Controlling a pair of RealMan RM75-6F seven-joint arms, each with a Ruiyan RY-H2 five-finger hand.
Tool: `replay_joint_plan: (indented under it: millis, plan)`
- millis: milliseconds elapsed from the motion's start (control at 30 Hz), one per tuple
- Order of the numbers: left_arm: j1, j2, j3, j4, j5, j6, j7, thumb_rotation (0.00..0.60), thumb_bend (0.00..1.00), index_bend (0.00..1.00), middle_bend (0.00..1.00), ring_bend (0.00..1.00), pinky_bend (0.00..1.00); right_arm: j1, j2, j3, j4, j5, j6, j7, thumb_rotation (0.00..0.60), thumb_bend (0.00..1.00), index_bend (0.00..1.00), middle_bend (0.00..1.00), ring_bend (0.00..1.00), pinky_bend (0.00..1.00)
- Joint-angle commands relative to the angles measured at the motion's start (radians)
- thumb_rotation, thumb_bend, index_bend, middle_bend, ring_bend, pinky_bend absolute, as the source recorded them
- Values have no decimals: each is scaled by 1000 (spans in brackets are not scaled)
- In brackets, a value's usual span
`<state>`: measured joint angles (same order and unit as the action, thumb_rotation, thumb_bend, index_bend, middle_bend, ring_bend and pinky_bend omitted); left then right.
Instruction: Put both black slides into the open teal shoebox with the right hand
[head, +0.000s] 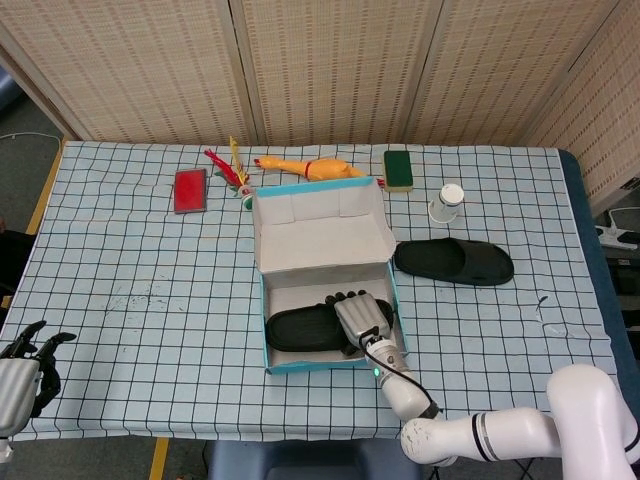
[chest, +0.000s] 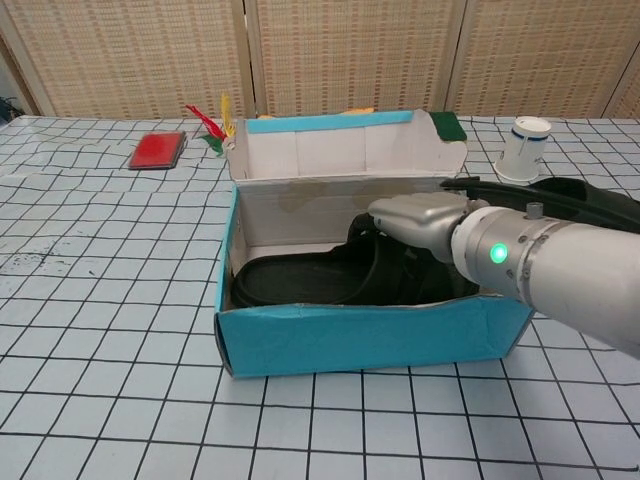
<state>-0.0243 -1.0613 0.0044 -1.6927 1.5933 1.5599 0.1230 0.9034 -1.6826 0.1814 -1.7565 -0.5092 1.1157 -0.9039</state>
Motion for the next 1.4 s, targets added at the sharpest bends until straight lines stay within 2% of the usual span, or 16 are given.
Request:
replay_joint_plan:
  millis: [33,100,133,233,433,567,667,867,933,1033,1133,1267,1400]
  plan:
    - [0,0,0,0,0,0,0,600,636,293,117,129,370,5,47,14,-20,45,-96,64,600,122,149,234,102,303]
    - [0,0,1,0,1,0,0,600,636,293,117,129,370,8,70,19,-32,51,-133,95,600,123,51,119,13,158]
    - [0,0,1,1,1,0,1,600,636,293,117,129,370,9,86,21,-42,52,-155,113,600,120,18,70,0,114]
    - [0,0,1,1,1,0,0,600,636,293,117,129,370,12,123,22,-66,43,-188,153,600,108,0,1,0,69]
    - [-1,-1,0,1,-2,-4,4,600,636,293,117,129,370,15,173,15,-96,7,-190,210,600,102,0,0,0,39]
    - [-2,-2,0,0,-5,-7,6,600,636,293,117,130,370,9,214,24,-131,-20,-185,260,600,102,0,0,0,31]
    - [-1,0,-1,-1,-6,-6,5,600,636,293,117,129,370,-15,269,35,-182,-80,-168,311,600,102,0,0,0,29]
    - [0,0,2,-2,-4,-6,4,600,636,293,116,132,370,-100,413,51,-256,-216,-98,425,600,102,0,4,0,183]
    - [-1,0,0,-3,-8,-8,4,600,635,293,117,132,370,-132,435,41,-242,-269,-65,452,600,102,1,40,0,202]
    - [-2,0,-2,-4,-12,-10,7,600,636,293,118,132,371,-175,452,-4,-182,-345,-25,461,600,102,31,107,0,227]
    - [-3,-2,0,-5,-11,-13,13,600,636,293,118,132,371,-207,449,-59,-95,-397,-13,453,600,102,51,122,0,227]
    - [-3,-1,2,-7,-7,-12,16,600,635,293,118,132,371,-220,452,-104,0,-405,-71,464,600,102,55,123,0,183]
    - [-2,0,1,-7,-12,-14,11,600,636,293,118,132,371,-228,450,-103,89,-412,-130,536,600,102,44,122,0,101]
